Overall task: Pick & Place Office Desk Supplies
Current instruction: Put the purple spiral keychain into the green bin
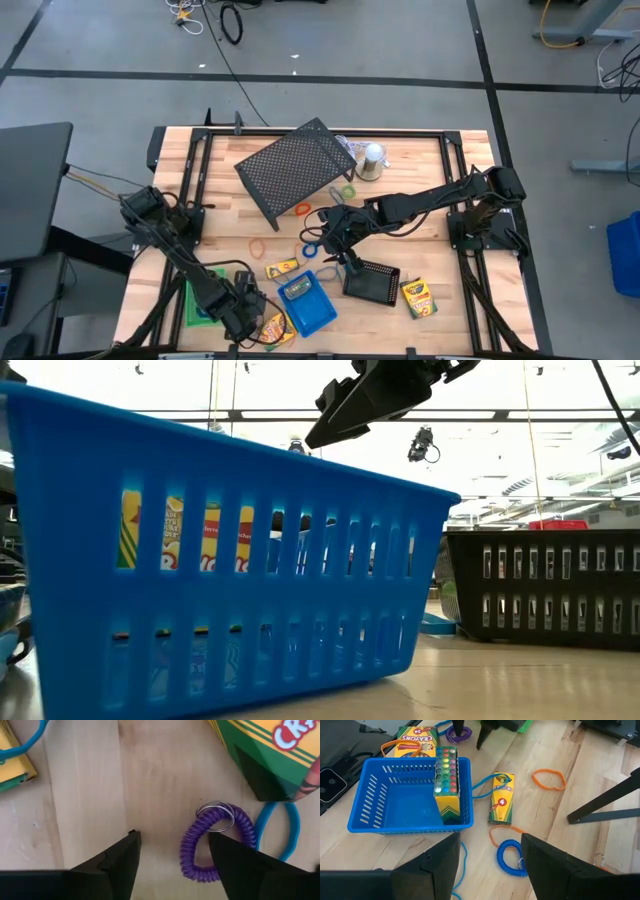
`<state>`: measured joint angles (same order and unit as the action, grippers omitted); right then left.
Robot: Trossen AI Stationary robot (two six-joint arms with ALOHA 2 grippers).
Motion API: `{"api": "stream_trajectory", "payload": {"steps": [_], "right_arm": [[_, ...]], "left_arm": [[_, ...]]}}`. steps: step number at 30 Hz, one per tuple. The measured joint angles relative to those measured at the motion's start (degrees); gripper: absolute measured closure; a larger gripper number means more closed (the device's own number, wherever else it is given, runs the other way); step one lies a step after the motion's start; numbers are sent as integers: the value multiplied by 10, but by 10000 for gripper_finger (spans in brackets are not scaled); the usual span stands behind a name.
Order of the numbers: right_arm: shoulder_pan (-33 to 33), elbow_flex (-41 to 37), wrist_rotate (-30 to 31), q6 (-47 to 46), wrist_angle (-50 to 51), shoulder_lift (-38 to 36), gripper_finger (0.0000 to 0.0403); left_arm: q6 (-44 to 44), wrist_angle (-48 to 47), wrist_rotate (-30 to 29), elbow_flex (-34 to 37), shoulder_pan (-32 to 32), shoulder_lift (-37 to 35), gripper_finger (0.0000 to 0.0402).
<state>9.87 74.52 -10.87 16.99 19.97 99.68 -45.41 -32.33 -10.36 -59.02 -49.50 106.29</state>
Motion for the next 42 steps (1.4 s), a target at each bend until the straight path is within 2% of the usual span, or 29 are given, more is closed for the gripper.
{"api": "stream_trajectory", "payload": {"steps": [4, 10, 11, 18, 21, 25, 28, 34, 42], "right_arm": [[0, 0, 0, 0, 0, 0, 185], [0, 0, 0, 5, -2, 0, 185], [0, 0, 0, 5, -3, 0, 185], [0, 0, 0, 5, -3, 0, 185], [0, 0, 0, 5, -3, 0, 185], [0, 0, 0, 5, -4, 0, 185], [0, 0, 0, 7, -4, 0, 185], [0, 0, 0, 9, -5, 0, 185], [0, 0, 0, 8, -6, 0, 185]], "left_arm": [[0, 5, 2, 1, 0, 1, 227], [7, 10, 7, 1, -1, 2, 367], [9, 10, 7, 1, -1, 2, 380], [13, 6, 0, 1, -4, -1, 387], [14, -5, -27, 3, -13, -13, 388], [-12, -54, -63, 6, -23, -37, 389], [-39, -89, -66, 5, -27, -56, 389], [-27, -104, -85, -11, -28, -77, 389], [-65, -288, -92, -94, -60, -82, 390]]}}
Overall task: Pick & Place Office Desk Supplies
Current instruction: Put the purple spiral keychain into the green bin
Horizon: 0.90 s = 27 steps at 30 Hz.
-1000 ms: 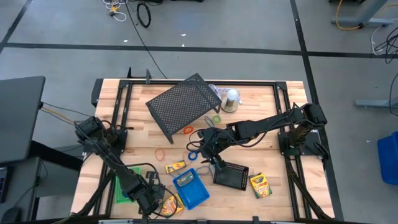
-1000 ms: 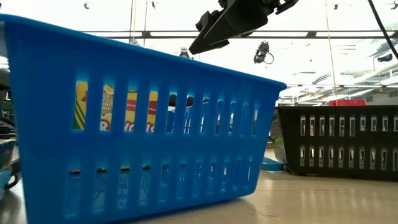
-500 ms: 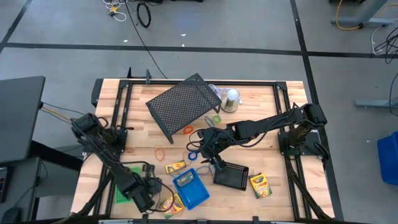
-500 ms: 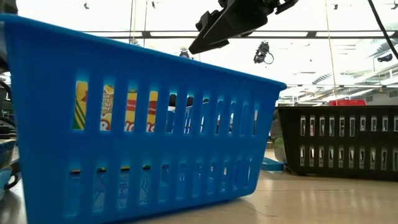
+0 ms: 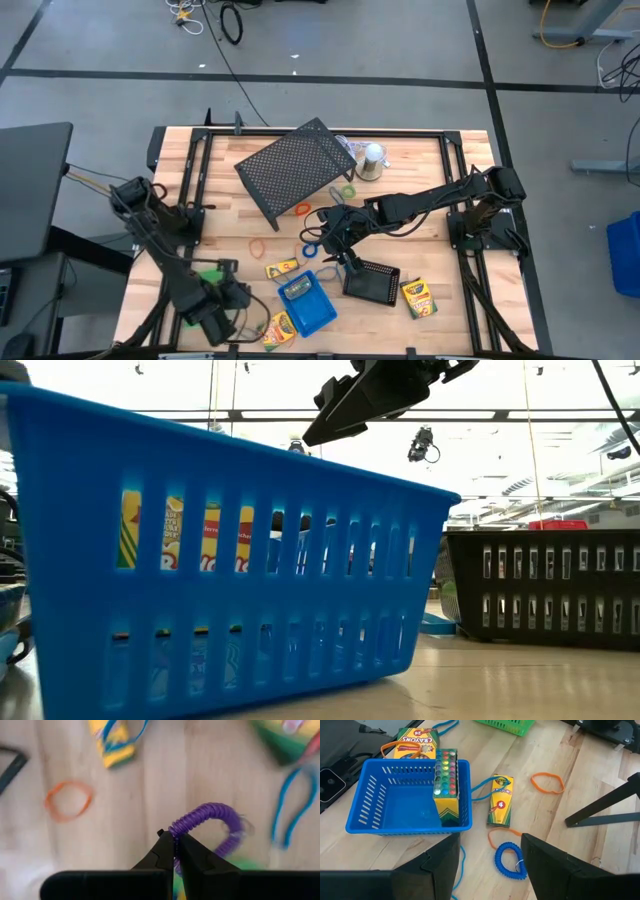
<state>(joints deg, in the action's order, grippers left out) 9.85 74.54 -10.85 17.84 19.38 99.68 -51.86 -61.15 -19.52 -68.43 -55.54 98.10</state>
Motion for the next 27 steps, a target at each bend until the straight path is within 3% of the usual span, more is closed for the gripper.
{"api": "stream_trajectory", "payload": {"steps": [6, 20, 27], "right_arm": [[0, 0, 0, 0, 0, 0, 185], [0, 0, 0, -4, -4, 0, 185], [0, 0, 0, -4, -4, 0, 185]], "left_arm": [[-93, -87, 51, -31, -52, 0, 390], [-201, -75, 106, 16, -101, 0, 389], [-246, -51, 43, 32, -115, 0, 300]]}}
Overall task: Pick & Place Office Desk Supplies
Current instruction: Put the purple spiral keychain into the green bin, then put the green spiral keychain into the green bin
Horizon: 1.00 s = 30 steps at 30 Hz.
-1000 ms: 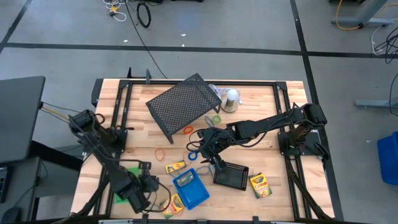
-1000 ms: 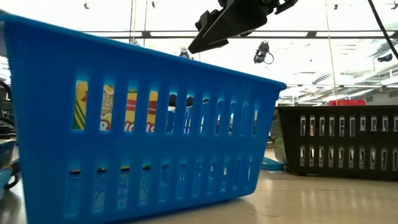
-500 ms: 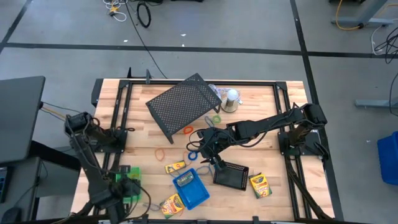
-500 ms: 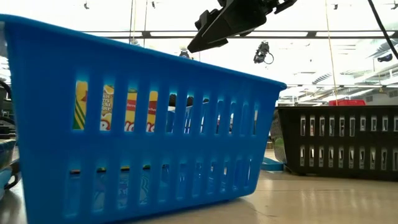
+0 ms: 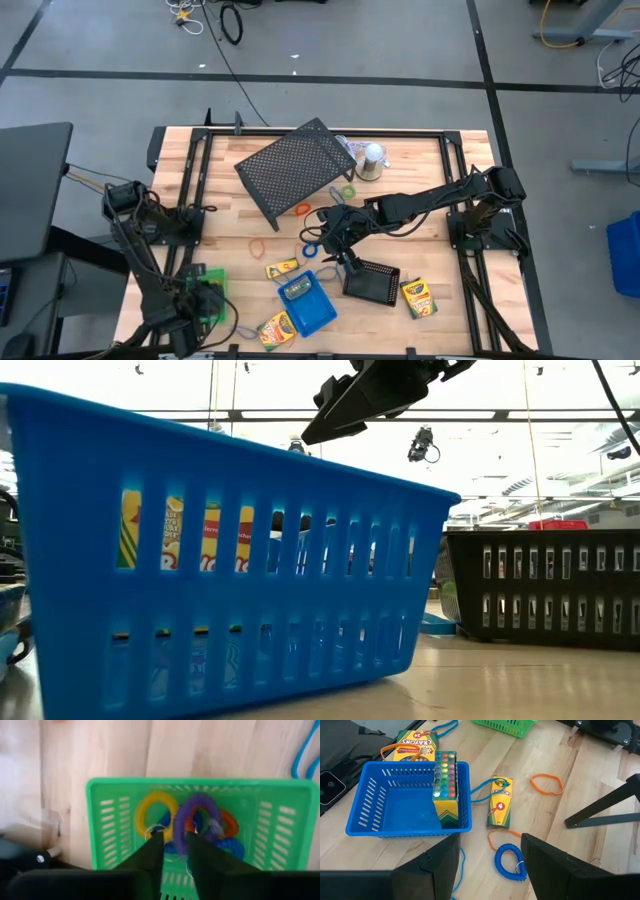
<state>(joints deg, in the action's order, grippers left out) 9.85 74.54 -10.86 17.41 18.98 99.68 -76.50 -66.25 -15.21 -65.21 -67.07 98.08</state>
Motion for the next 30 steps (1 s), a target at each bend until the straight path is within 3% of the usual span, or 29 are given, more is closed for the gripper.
{"api": "stream_trajectory", "payload": {"steps": [7, 10, 13, 19, 22, 24, 26, 30], "right_arm": [[0, 0, 0, 0, -1, 0, 185], [1, 0, 0, 0, -3, 0, 185], [2, 0, 0, 0, -13, 0, 185], [1, 0, -10, 7, -28, 0, 185], [3, 0, -26, 9, -36, 0, 185], [6, 0, -28, 10, -42, 0, 185], [9, 0, -28, 11, -44, 0, 185], [13, 0, -28, 13, -43, 0, 185]], "left_arm": [[-26, 11, -17, 0, -9, 0, 221], [-18, 20, -65, -7, -10, 0, 199], [12, 30, -171, -22, -12, -5, 187], [179, 140, -491, -27, -12, -31, 187], [298, 217, -555, -27, 0, -45, 192], [386, 282, -552, -27, 17, -49, 194], [487, 365, -511, -27, 41, -50, 194], [680, 579, -325, -18, 93, -50, 194]]}}
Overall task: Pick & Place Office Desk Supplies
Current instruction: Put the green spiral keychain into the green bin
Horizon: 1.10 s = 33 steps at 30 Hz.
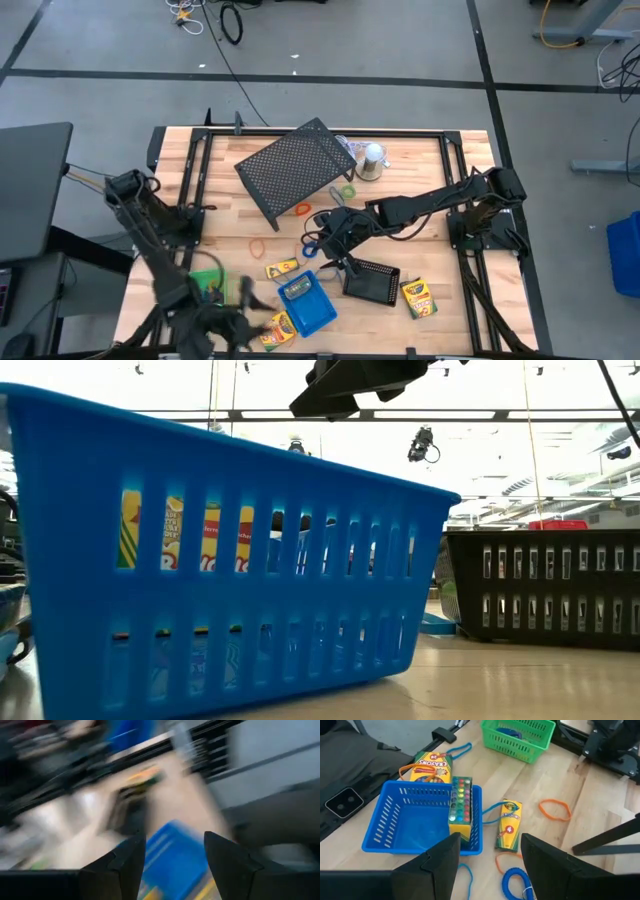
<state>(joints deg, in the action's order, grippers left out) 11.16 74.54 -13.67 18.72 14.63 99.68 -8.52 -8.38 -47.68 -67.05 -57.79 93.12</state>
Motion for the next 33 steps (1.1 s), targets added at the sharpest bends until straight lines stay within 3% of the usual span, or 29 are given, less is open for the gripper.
{"api": "stream_trajectory", "payload": {"steps": [4, 7, 12, 17, 26, 33], "right_arm": [[4, 0, -1, 2, 1, 0, 185], [9, 0, -13, 2, 1, 0, 185], [20, 0, -45, 2, -9, 0, 185], [31, 0, -53, 2, -14, 0, 185], [35, 0, -48, -4, 8, 0, 185], [12, 0, 35, -1, 78, 0, 185]], "left_arm": [[147, 190, 211, 16, 46, 0, 195], [219, 258, 290, 25, 79, -2, 195], [266, 251, 302, 57, 138, -21, 195], [263, 294, 321, 159, 178, -101, 195], [213, 374, 162, 428, 182, -340, 195], [191, 479, 151, 587, 204, -434, 195]]}}
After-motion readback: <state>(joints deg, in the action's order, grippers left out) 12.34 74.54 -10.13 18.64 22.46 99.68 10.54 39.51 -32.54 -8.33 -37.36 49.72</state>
